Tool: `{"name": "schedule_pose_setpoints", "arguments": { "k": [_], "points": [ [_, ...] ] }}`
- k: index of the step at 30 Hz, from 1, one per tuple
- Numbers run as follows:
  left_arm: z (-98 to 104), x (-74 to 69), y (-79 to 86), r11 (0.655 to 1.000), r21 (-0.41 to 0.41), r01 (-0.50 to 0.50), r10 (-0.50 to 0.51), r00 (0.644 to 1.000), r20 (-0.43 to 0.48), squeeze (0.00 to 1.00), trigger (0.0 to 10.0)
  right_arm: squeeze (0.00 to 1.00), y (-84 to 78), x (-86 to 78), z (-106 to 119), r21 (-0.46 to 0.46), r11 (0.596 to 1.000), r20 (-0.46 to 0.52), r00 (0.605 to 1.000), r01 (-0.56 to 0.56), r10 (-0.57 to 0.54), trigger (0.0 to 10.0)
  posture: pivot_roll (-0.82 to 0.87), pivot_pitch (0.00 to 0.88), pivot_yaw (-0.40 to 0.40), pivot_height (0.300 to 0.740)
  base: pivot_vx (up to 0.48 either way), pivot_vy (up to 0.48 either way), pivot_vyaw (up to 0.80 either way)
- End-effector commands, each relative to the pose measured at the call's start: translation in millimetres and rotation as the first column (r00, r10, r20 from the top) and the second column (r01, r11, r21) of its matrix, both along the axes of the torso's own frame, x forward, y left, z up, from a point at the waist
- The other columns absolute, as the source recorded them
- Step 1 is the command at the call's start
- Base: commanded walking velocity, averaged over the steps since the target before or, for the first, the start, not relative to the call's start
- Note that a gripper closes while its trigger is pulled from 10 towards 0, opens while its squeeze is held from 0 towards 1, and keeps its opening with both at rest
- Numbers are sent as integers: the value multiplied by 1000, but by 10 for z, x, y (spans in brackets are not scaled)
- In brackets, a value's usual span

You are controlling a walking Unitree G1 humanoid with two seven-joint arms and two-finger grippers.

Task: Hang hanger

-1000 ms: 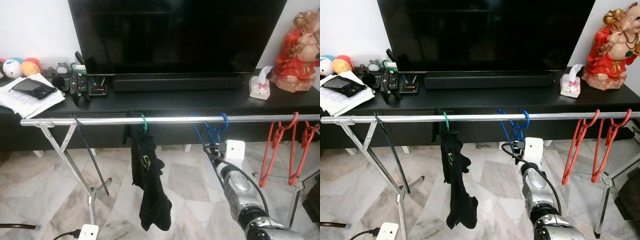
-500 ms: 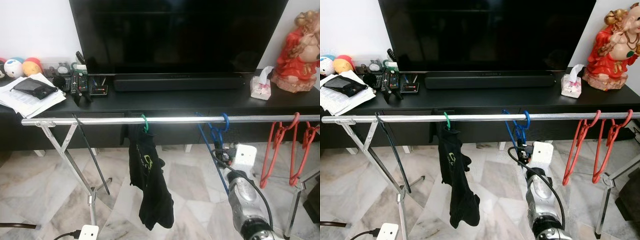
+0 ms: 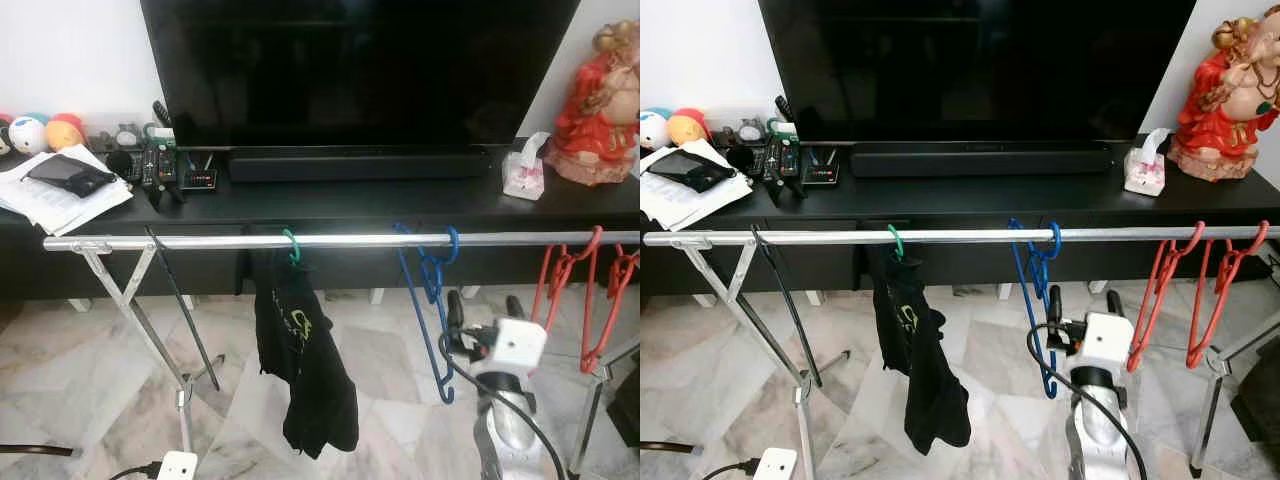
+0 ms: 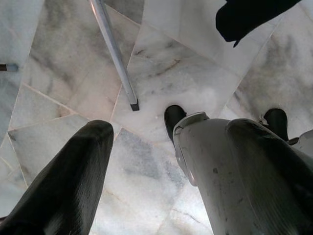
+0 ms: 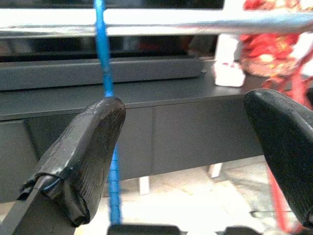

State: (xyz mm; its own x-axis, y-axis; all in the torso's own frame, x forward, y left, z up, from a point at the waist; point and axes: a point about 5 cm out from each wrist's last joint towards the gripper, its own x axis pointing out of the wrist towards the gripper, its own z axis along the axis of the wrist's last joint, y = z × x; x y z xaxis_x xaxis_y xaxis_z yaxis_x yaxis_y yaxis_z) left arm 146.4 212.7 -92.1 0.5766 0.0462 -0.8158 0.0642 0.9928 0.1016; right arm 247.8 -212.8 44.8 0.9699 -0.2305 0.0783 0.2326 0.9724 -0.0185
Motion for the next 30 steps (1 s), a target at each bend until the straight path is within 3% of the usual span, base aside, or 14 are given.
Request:
{"name": "schedule_pose_setpoints", "arguments": {
  "k": [1,8,9,10,11,12,14,16,20,21,22,23,26,30],
  "points": [
    [-26,-51,-16,1000,4,14,-14,1000,-25,0,10000,1000,-41,-28,49,-18,999,10,999,32,-31,10000,-101,0,-57,740,0,0,0],
    [-25,-44,-22,1000,5,16,-16,1000,-23,0,10000,969,-189,-364,-3,-80,981,-55,981,180,-184,10000,-97,0,-62,740,0,0,0],
    [-25,-44,-21,1000,5,16,-16,1000,-23,0,10000,847,-212,-415,-48,-96,976,-86,975,198,-206,10000,-94,0,-66,740,0,0,0],
    [-24,-43,-20,1000,6,16,-16,1000,-23,0,10000,627,-235,-466,-106,-113,970,-126,965,215,-229,10000,-94,0,-66,740,0,0,0],
    [-24,-43,-20,1000,6,16,-16,1000,-23,0,10000,627,-249,-504,-143,-127,966,-154,957,227,-245,10000,-94,0,-66,740,0,0,0],
    [-24,-42,-19,1000,6,17,-17,1000,-22,0,10000,0,-265,-567,-211,-113,962,-195,944,248,-266,10000,-94,0,-66,740,0,0,0],
    [-21,-39,-12,1000,7,20,-20,1000,-21,0,10000,0,-293,-746,-412,-111,949,-342,885,296,-316,10000,-94,0,-66,740,0,0,0],
    [-21,-40,-11,1000,7,21,-21,1000,-21,0,10000,0,-300,-805,-470,-126,942,-390,857,311,-336,10000,-94,0,-66,740,0,0,0],
    [-23,-43,-14,1000,9,23,-22,999,-23,0,10000,0,-312,-956,-737,-184,938,-565,749,295,-346,10000,-96,0,-68,740,0,0,0],
    [-25,-46,-18,1000,8,23,-23,999,-24,0,10000,0,-312,-1029,-873,-188,939,-642,688,287,-339,10000,-93,0,-69,740,0,0,0],
    [-25,-46,-18,1000,8,23,-23,999,-24,0,10000,0,-312,-1029,-873,-188,939,-642,688,287,-339,10000,-93,0,-69,740,0,0,0],
    [-26,-47,-22,1000,7,23,-23,999,-25,0,10000,0,-303,-1065,-972,-179,946,-692,649,271,-317,10000,-93,0,-69,740,0,0,0],
    [-27,-47,-29,1000,6,25,-25,999,-25,0,10000,0,-233,-1072,-1107,-140,970,-759,608,199,-234,10000,-98,0,-69,740,0,0,0],
    [-24,-15,-63,999,6,38,-38,999,-26,0,10000,0,-122,-989,-1246,-35,996,-791,607,80,-77,10000,-113,0,-60,740,0,0,0]
  ]
}}
